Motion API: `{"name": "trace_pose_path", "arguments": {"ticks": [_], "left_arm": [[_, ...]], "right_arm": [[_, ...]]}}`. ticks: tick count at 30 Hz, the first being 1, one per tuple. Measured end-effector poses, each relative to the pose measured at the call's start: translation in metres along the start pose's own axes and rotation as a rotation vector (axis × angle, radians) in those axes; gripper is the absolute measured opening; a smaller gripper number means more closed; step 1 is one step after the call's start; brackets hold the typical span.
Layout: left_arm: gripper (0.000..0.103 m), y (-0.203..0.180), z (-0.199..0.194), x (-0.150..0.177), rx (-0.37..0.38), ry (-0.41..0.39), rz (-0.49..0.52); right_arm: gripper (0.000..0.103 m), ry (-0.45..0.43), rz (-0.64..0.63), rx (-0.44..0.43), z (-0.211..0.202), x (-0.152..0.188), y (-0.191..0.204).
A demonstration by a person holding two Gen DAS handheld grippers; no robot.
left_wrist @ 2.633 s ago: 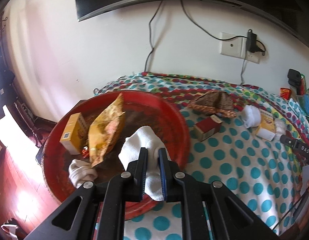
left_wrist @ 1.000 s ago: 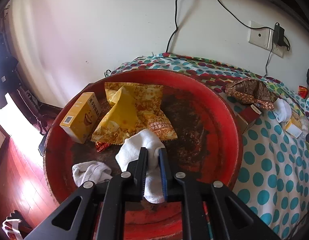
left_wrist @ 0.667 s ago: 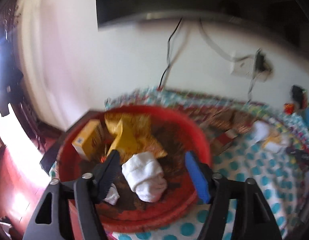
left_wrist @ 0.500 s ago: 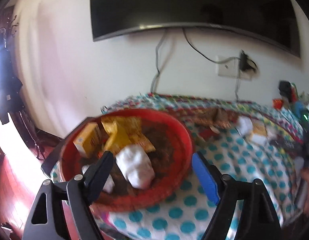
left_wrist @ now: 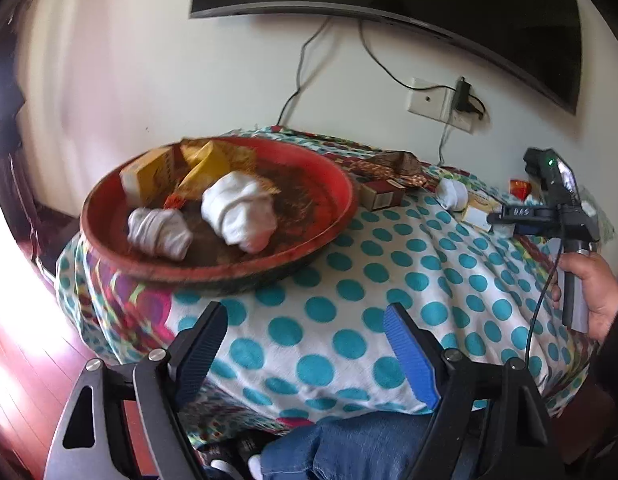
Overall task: Organize objects
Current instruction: 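Grasp the clear plastic bag with the right gripper, then carry the plastic bag over the red tray and open the right gripper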
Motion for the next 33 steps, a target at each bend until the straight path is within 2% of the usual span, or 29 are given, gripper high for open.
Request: {"name": "trace_pose_path", "arguments": {"ticks": [4,10,18,22,33], "left_arm": [[0.083,0.011,0.000,0.002,0.014,0.016,-0.050],[0.083,0.014,-0.003,-0.001,0.010,0.001,-0.040],[0.083,0.014,-0.008,-0.003,-0.041,-0.021,-0.006],[0.083,0.017,-0.009,-0.003,-0.073,-0.024,0.006],[0.083,0.031,-0.010,-0.005,-0.094,-0.021,-0.021]], "right_arm": [[0.037,0.008,0.043,-0.005,0.003,0.003,-0.008],[0.036,-0.017,0.019,0.020,-0.013,0.012,-0.004],[0.036,-0.027,-0.014,0.037,-0.023,0.010,0.002],[0.036,-0.045,-0.065,0.023,-0.032,0.004,0.023],[0.036,-0.048,-0.151,-0.047,-0.033,-0.007,0.089]]}}
Point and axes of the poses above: each gripper's, at about its wrist camera, not at the fingertips, and z roughly the way its jaws point, y to its left, x to its underside, the point moved 10 cm from there along z, roughly the way its jaws point, and after that the axes turned 11 degrees about -x, right-handed, at the moved point
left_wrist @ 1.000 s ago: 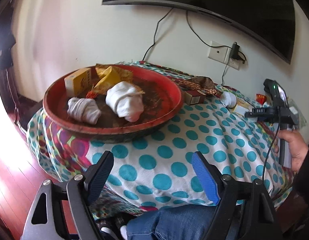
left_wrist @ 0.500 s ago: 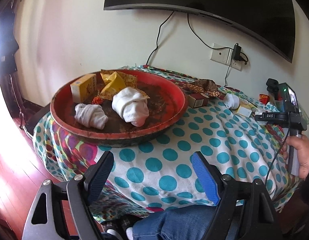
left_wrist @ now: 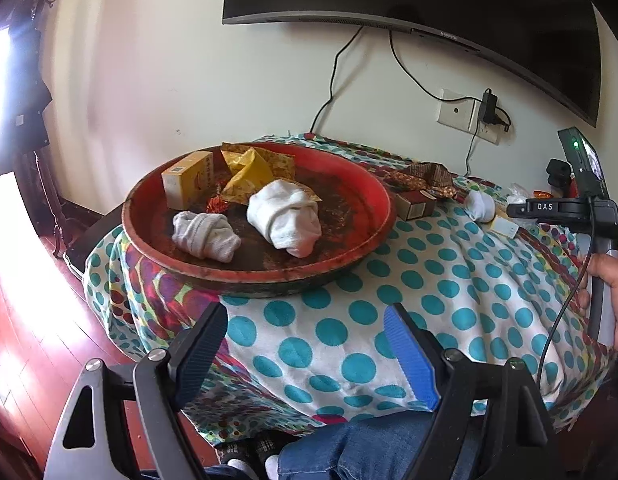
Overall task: Organize objects
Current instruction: 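Carry the plastic bag over the red tray and open the right gripper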
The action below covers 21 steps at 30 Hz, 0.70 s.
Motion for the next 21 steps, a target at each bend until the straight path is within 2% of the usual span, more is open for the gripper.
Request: {"name": "trace_pose_path", "arguments": {"ticks": [14,21], "left_arm": [[0.083,0.027,0.002,-0.004,-0.053,0.008,-0.040],[0.083,0.033,0.000,-0.006,-0.053,-0.001,-0.053]], "right_arm": [[0.036,0.014,-0.154,-0.107,0.025,-0.015,0.116],[0.036,0.023,-0.228,-0.143,0.040,-0.025,0.175]]}}
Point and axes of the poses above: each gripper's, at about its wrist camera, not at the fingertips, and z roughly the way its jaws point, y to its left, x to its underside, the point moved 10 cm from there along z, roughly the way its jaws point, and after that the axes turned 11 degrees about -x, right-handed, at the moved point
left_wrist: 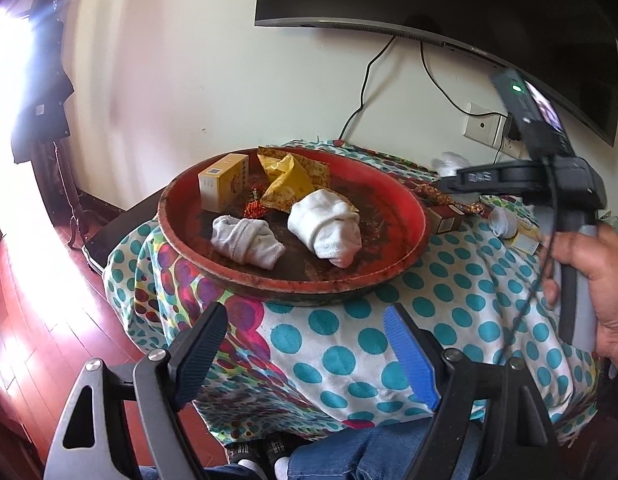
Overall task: Organize objects
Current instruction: 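Carry the plastic bag over the red tray and open the right gripper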
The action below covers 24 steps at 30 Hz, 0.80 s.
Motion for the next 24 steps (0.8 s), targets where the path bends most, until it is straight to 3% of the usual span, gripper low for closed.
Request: {"name": "trace_pose_path", "arguments": {"ticks": [24], "left_arm": [[0.083,0.029,0.000,-0.007,-0.029,-0.014,-0.059]], "right_arm": [[0.036,0.110,-0.082,-0.035,0.067,-0.002,0.084]]}}
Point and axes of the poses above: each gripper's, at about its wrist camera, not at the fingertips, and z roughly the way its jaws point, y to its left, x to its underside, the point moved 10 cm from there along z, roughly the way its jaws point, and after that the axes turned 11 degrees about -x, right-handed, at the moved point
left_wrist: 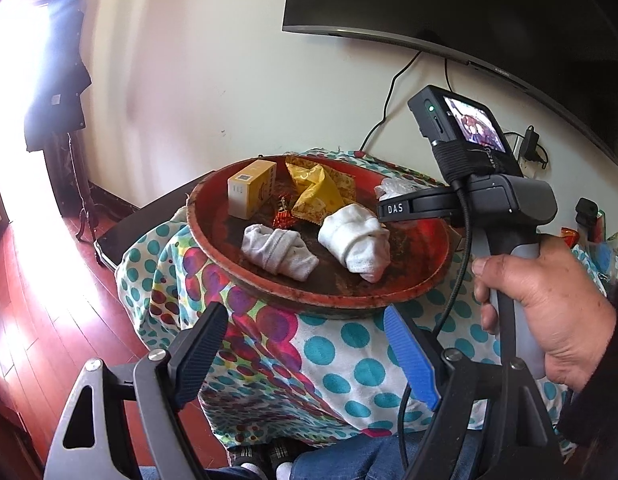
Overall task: Organize objects
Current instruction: 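Carry the plastic bag over the red tray and open the right gripper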
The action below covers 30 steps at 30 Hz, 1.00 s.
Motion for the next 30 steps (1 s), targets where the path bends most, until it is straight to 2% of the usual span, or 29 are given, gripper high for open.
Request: {"name": "trace_pose_path", "arguments": {"ticks": [12,30], "left_arm": [[0.083,0.002,0.001,-0.001,0.003,0.004,-0.012],[0.083,0.000,0.007,0.005,0.004,0.024,-0.007]], "right_arm": [[0.036,0.005,-0.015,0.002,0.004,-0.002,0.010],[0.036,0.007,0.014,0.010,0.006,0.002,-0.003]]}}
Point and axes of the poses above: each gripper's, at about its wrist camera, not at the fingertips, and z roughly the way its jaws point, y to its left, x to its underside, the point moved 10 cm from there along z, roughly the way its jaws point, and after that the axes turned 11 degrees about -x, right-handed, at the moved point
